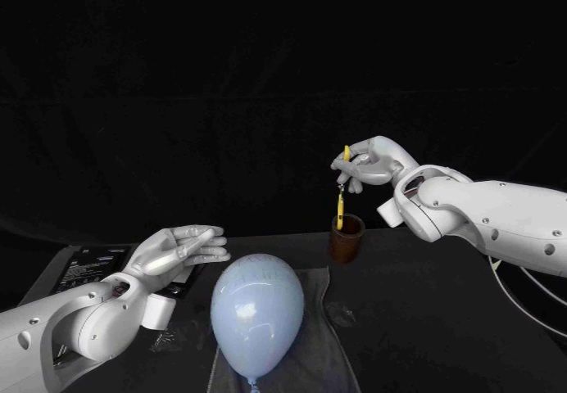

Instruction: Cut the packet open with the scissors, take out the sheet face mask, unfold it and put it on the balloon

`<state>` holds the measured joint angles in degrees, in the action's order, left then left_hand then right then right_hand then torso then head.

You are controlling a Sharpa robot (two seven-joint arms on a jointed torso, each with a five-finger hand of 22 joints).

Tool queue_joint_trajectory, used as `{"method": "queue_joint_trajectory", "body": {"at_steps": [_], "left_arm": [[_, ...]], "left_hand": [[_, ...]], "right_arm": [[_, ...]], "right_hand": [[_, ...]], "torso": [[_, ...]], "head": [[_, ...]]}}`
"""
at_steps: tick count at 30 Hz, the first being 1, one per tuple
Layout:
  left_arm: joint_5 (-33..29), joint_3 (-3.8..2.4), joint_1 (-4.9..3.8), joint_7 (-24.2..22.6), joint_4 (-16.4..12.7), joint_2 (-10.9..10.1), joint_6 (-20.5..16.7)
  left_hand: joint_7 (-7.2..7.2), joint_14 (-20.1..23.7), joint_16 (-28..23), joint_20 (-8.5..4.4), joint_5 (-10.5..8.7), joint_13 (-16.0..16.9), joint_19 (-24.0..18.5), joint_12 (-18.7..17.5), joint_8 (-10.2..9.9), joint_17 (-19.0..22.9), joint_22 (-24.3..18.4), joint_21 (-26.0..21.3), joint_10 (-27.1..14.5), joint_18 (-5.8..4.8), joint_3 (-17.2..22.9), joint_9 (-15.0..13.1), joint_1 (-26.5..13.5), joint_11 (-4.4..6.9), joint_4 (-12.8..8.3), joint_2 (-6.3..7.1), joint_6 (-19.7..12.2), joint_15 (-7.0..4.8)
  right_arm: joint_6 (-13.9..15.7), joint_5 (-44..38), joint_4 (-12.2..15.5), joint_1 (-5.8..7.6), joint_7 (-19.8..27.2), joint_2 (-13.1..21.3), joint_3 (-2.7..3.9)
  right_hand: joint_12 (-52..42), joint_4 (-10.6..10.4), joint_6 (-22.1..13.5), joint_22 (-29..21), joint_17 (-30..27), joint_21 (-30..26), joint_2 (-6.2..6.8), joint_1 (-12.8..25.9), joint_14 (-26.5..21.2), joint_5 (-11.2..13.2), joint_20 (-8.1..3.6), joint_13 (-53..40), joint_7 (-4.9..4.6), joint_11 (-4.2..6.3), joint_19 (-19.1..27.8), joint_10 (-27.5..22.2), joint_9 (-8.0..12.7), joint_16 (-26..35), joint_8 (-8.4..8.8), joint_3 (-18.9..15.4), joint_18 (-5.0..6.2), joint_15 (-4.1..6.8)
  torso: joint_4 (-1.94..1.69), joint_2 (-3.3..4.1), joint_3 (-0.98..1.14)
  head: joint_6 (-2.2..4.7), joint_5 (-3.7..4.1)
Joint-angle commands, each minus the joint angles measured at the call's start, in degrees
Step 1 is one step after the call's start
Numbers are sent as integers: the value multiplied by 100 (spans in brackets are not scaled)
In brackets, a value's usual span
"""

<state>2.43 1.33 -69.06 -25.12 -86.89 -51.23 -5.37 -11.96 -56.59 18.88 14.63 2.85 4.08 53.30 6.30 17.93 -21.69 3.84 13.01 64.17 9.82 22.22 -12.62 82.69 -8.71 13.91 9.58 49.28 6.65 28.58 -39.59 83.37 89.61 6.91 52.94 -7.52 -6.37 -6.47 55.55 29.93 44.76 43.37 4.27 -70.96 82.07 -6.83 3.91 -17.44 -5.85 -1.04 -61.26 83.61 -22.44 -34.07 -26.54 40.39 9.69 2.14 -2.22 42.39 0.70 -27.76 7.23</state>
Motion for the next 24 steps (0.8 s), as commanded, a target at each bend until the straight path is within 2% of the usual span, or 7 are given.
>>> {"method": "queue_joint_trajectory", "body": {"at_steps": [1,6,9,13,16,19,24], "left_arm": [[-14,-4,-6,-31,21,34,267],[50,-41,-7,-51,62,47,371],[68,-62,-37,-57,134,62,381],[85,-77,-157,-66,285,154,396],[139,-81,-237,-83,356,220,397],[259,-85,-347,-115,443,313,373],[405,-88,-439,-148,537,410,304]], "left_hand": [[1,42,-35,18,-2,2,-47,-27,-16,-10,-6,-32,-41,55,-35,-9,-1,-9,12,25,-43,-4],[-22,110,-141,81,-2,-4,-176,-90,-48,-21,-13,-134,-80,54,-59,-8,16,-36,18,21,-86,27],[-25,154,-200,115,-3,-6,-255,-127,-74,-24,-15,-192,-106,51,-75,-4,17,-46,22,19,-124,45],[-51,384,-405,166,-3,-6,-389,-198,-107,5,-11,-294,-150,53,-111,-6,35,-83,16,7,-160,115],[-60,552,-553,184,-3,-8,-480,-239,-134,39,-11,-362,-187,42,-135,-6,56,-106,3,0,-190,163],[-74,782,-740,198,-4,-18,-606,-270,-163,97,-14,-451,-292,13,-164,-6,87,-146,-23,-10,-226,235],[-95,1083,-994,208,-5,-40,-820,-284,-219,195,-14,-595,-615,-71,-223,-5,143,-232,-84,-28,-305,346]], "right_arm": [[-679,446,133,65,270,45,7],[-1198,962,342,114,461,16,7],[-1376,1143,406,121,542,-55,5],[-1699,1456,483,107,697,-162,1],[-1897,1577,528,98,795,-218,0],[-2115,1734,533,83,893,-281,-1],[-2321,1928,491,45,992,-362,-1]], "right_hand": [[-2,211,-53,10,10,33,-58,-1,-36,22,13,-5,0,-41,41,-13,-6,-27,-1,189,57,14],[13,251,-83,37,11,44,-103,17,-68,32,22,-2,-20,-58,82,-46,-3,-19,14,187,53,-1],[20,266,-98,52,12,46,-127,39,-93,-2,31,0,-31,-69,115,-63,-3,-12,20,163,49,-13],[23,274,-107,65,14,48,-163,56,-108,3,38,-1,-37,-75,139,-72,-4,-11,23,140,49,-19],[29,288,-121,75,16,50,-187,61,-122,17,43,0,-43,-81,157,-86,-3,-10,29,125,49,-25],[36,308,-143,91,19,51,-226,73,-144,61,52,0,-52,-91,186,-110,-2,-8,39,95,49,-34],[46,344,-176,120,24,52,-304,89,-183,182,69,-1,-68,-106,237,-149,1,-5,57,52,50,-50]], "torso": [[-4,-12,-3],[-9,-11,1],[-23,-25,8],[-36,-28,5],[-31,-31,7],[-39,-21,0],[-37,-13,6]], "head": [[20,12],[63,3],[68,5],[81,-14],[72,-33],[80,-50],[82,-123]]}}
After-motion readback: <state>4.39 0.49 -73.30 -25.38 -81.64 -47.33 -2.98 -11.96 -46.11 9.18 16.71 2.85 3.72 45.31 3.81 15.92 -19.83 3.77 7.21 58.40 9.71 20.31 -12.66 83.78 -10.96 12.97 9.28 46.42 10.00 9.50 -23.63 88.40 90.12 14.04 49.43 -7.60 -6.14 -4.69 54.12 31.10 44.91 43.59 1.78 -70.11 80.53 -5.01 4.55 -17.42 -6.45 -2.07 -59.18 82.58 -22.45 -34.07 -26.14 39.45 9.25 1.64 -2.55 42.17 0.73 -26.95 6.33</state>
